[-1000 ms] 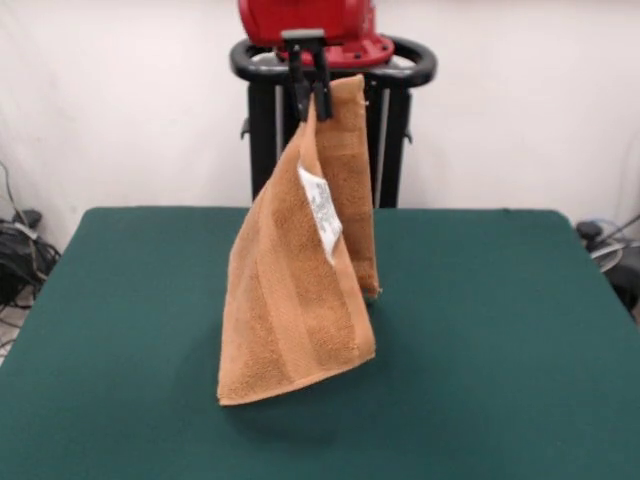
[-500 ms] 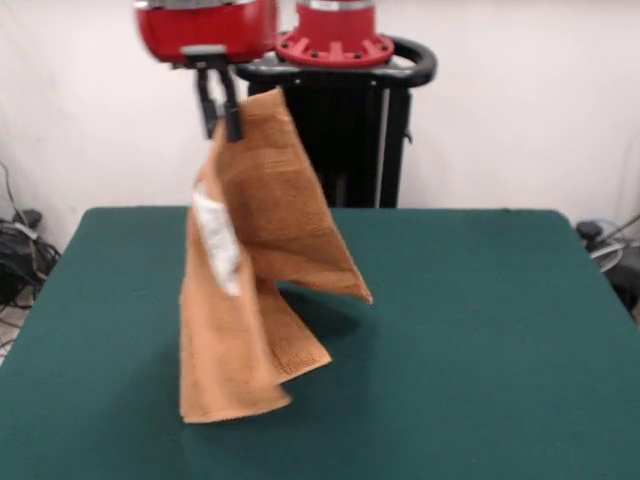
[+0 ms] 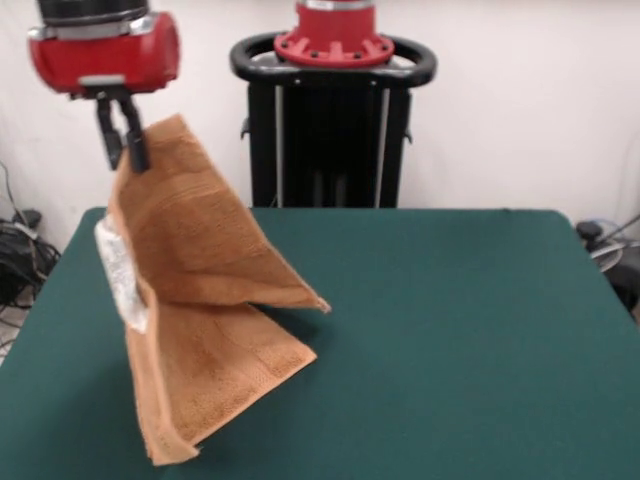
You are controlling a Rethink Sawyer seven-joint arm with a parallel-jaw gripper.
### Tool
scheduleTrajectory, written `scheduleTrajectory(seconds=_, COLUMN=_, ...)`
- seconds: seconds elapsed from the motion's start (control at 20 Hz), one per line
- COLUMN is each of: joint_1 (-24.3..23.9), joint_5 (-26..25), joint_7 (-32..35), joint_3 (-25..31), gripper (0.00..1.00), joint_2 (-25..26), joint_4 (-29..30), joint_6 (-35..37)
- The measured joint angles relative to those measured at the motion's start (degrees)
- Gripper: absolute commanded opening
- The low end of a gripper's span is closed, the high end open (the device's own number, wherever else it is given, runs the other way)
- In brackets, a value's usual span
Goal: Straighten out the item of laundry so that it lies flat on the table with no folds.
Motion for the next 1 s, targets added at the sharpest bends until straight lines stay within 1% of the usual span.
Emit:
scheduleTrajectory(seconds=0.25, joint_1=-3.5, joint_5=-3.0, joint_7=-2.0, joint_3=1.1, gripper=0.00, joint_2=2.8, joint_4=-0.8, joint_6=-1.0)
scheduleTrajectory(seconds=0.3, joint_1=-5.5, joint_5=-4.5, joint_7=-2.7, joint_3=1.9, gripper=0.00, joint_2=4.5, joint_4=-0.8, joint_6=-2.6)
scheduleTrajectory(seconds=0.55, joint_1=-8.7, joint_5=-7.0, joint_7=-3.1, joint_3=2.6, gripper=0.00, joint_2=7.6, joint_4=-0.8, joint_6=-6.4)
scheduleTrajectory(seconds=0.6, joint_1=-10.4, joint_5=-8.6, joint_7=-3.1, joint_3=3.0, gripper=0.00, joint_2=9.3, joint_4=-0.8, joint_6=-8.9)
scheduleTrajectory(seconds=0.8, joint_1=-12.6, joint_5=-11.0, joint_7=-3.1, joint_3=3.6, gripper=0.00, joint_2=11.5, joint_4=-0.4, joint_6=-12.4)
scheduleTrajectory(seconds=1.0, joint_1=-14.1, joint_5=-12.8, joint_7=-3.1, joint_3=4.1, gripper=0.00, joint_2=12.2, joint_4=0.5, joint_6=-13.8)
